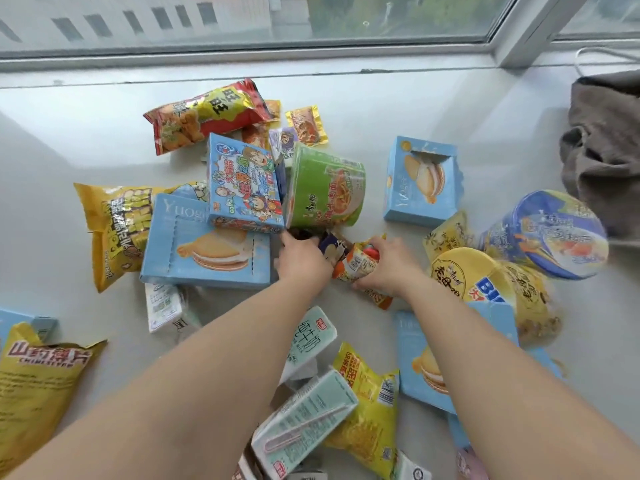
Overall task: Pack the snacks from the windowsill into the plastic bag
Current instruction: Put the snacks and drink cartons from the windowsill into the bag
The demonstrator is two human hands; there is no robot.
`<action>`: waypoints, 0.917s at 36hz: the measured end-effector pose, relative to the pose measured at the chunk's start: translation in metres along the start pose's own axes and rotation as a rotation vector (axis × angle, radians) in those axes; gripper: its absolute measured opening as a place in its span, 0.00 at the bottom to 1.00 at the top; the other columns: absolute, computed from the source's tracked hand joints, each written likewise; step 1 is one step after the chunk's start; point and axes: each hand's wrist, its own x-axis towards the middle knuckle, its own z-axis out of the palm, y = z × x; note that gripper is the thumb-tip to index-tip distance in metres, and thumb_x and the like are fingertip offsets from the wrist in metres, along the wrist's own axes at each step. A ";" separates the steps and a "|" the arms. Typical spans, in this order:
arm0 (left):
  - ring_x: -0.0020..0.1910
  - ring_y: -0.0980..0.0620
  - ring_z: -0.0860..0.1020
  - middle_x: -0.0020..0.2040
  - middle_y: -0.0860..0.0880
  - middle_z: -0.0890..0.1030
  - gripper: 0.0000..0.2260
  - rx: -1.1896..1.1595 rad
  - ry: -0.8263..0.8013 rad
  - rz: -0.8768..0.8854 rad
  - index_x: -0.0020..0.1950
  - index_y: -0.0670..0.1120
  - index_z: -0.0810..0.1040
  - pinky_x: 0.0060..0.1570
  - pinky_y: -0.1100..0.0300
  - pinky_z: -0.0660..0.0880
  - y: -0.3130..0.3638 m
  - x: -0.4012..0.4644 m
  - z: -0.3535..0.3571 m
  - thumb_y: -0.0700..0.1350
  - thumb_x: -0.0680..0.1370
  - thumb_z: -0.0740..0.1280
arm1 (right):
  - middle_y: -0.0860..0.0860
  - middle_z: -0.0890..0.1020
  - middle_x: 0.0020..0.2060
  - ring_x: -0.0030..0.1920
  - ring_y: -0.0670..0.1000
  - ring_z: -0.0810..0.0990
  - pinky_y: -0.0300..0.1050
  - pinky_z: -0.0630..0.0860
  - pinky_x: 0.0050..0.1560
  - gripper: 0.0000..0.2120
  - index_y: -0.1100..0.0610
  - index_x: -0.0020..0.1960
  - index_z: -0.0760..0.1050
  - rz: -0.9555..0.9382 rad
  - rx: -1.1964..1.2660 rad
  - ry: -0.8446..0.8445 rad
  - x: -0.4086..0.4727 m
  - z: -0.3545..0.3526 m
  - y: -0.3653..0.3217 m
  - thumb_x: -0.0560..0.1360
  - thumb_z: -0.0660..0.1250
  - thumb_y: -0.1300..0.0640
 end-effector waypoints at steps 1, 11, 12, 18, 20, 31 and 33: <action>0.56 0.38 0.73 0.62 0.41 0.66 0.16 -0.030 -0.010 0.001 0.61 0.47 0.73 0.60 0.47 0.70 0.000 -0.001 0.001 0.54 0.77 0.63 | 0.56 0.72 0.57 0.59 0.58 0.72 0.47 0.71 0.57 0.34 0.52 0.63 0.69 -0.002 0.003 0.021 -0.002 0.003 0.000 0.61 0.77 0.44; 0.53 0.41 0.76 0.53 0.43 0.79 0.15 -0.029 0.023 0.122 0.57 0.44 0.74 0.49 0.53 0.73 0.002 -0.022 -0.006 0.53 0.76 0.65 | 0.57 0.72 0.65 0.67 0.59 0.67 0.52 0.70 0.64 0.59 0.49 0.77 0.42 0.101 0.108 0.154 -0.021 -0.009 0.008 0.60 0.78 0.44; 0.54 0.41 0.76 0.54 0.43 0.79 0.16 -0.040 0.027 0.133 0.58 0.44 0.74 0.49 0.53 0.72 0.004 -0.026 -0.007 0.53 0.76 0.65 | 0.57 0.71 0.66 0.68 0.58 0.66 0.53 0.70 0.64 0.59 0.50 0.77 0.42 0.103 0.153 0.167 -0.024 -0.010 0.009 0.60 0.79 0.45; 0.49 0.47 0.77 0.48 0.50 0.78 0.12 -0.374 0.101 0.122 0.57 0.48 0.75 0.47 0.56 0.73 0.003 -0.054 -0.022 0.50 0.76 0.67 | 0.54 0.71 0.64 0.63 0.54 0.71 0.49 0.71 0.61 0.50 0.57 0.73 0.56 0.141 0.492 0.234 -0.049 -0.016 0.002 0.60 0.80 0.49; 0.47 0.49 0.76 0.47 0.51 0.78 0.10 -0.492 0.109 0.133 0.57 0.49 0.75 0.44 0.58 0.70 -0.003 -0.066 -0.032 0.48 0.77 0.67 | 0.52 0.75 0.57 0.56 0.52 0.75 0.46 0.73 0.55 0.42 0.57 0.67 0.62 0.138 0.632 0.231 -0.063 -0.019 -0.007 0.61 0.80 0.50; 0.43 0.62 0.75 0.44 0.60 0.76 0.12 -0.749 0.273 0.251 0.56 0.51 0.69 0.40 0.72 0.69 -0.090 -0.175 -0.091 0.44 0.76 0.69 | 0.54 0.80 0.51 0.49 0.52 0.81 0.50 0.80 0.48 0.26 0.57 0.58 0.67 -0.062 1.145 0.088 -0.178 0.013 -0.098 0.66 0.77 0.61; 0.44 0.62 0.76 0.45 0.60 0.76 0.13 -0.776 0.301 0.238 0.56 0.51 0.68 0.42 0.73 0.71 -0.116 -0.196 -0.100 0.44 0.76 0.69 | 0.57 0.80 0.52 0.50 0.56 0.82 0.57 0.80 0.51 0.27 0.57 0.58 0.69 -0.089 1.153 0.035 -0.198 0.028 -0.119 0.64 0.78 0.60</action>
